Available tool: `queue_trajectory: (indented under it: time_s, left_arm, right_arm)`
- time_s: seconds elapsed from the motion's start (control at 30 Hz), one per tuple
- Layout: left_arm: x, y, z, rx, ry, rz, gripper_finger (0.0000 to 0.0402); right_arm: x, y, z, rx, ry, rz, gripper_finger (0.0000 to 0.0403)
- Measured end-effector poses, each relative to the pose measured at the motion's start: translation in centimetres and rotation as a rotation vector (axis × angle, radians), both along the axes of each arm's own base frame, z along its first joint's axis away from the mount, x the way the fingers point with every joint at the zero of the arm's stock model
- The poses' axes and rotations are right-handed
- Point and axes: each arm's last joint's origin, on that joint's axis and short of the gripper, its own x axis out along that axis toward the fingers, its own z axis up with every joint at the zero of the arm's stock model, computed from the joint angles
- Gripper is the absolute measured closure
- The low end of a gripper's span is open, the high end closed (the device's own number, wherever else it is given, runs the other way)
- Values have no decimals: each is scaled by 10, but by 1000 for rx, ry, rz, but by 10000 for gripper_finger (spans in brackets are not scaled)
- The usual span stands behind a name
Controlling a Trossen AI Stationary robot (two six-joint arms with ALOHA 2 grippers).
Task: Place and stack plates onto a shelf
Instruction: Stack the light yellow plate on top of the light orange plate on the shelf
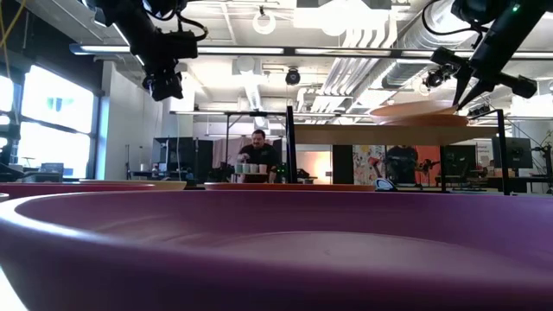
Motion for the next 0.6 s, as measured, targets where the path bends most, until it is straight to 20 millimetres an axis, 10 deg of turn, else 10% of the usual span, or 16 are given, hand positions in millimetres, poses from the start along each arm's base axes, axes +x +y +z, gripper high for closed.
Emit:
queue_trajectory:
  time_s: [0.6]
  left_arm:
    - [0,0,0,-3,-15,7,282]
  right_arm:
    - [-6,8,-2,33,24,2,403]
